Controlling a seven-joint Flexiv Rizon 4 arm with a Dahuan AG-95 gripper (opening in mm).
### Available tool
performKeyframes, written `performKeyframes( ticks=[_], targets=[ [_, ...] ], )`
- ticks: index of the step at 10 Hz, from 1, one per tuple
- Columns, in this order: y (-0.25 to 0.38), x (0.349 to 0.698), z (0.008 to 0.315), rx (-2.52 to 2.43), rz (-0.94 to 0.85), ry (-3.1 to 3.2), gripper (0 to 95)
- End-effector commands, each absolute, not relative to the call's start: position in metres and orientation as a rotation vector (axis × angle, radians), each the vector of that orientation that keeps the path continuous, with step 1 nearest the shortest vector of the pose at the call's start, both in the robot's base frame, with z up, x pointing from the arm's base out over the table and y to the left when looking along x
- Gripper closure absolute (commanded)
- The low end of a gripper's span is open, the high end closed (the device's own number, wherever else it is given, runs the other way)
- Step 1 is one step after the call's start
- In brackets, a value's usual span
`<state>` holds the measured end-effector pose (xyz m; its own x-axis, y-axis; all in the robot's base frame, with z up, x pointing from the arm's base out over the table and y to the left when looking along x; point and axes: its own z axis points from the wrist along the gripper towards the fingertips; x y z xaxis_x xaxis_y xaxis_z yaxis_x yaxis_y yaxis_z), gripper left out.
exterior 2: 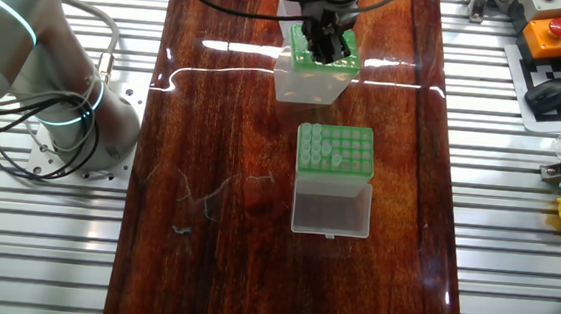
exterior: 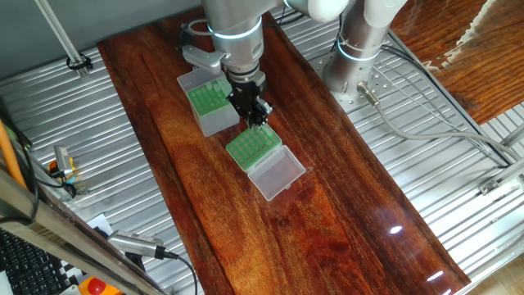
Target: Transfer all large pipette tips from one holder to another
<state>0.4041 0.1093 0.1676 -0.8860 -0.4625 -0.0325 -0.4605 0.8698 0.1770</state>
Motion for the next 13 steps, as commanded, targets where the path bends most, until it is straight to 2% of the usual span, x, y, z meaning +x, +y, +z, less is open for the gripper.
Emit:
performKeyframes(
  ticks=[1,13],
  targets=[
    [0.109,0.404,0.167,0.775,-0.260,-3.005,95.0],
    [0.097,0.390,0.157,0.815,-0.222,-2.946,95.0]
  ],
)
